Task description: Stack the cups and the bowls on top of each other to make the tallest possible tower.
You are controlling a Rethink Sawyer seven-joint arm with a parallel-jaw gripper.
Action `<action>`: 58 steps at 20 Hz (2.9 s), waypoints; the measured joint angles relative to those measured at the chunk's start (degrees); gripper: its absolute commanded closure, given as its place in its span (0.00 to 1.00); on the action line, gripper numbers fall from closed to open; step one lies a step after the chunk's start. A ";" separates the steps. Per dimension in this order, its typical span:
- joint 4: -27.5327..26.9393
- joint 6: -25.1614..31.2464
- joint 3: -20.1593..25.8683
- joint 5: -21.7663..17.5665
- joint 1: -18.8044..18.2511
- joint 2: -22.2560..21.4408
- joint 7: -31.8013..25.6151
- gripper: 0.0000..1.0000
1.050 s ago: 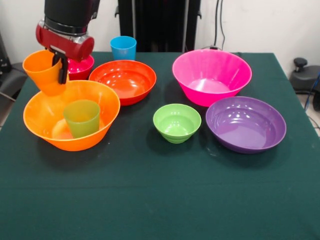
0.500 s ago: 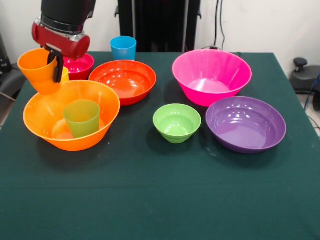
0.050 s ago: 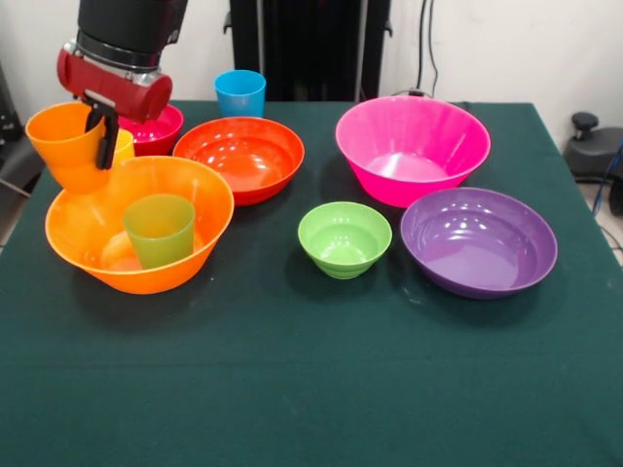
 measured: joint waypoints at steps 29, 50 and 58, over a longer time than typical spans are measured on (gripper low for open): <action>-0.03 -5.16 0.66 0.02 -0.04 6.90 0.00 1.00; -1.92 -5.16 3.81 -2.66 -2.00 7.75 0.00 0.00; -2.30 -5.13 3.84 -2.75 -1.76 6.95 0.00 0.00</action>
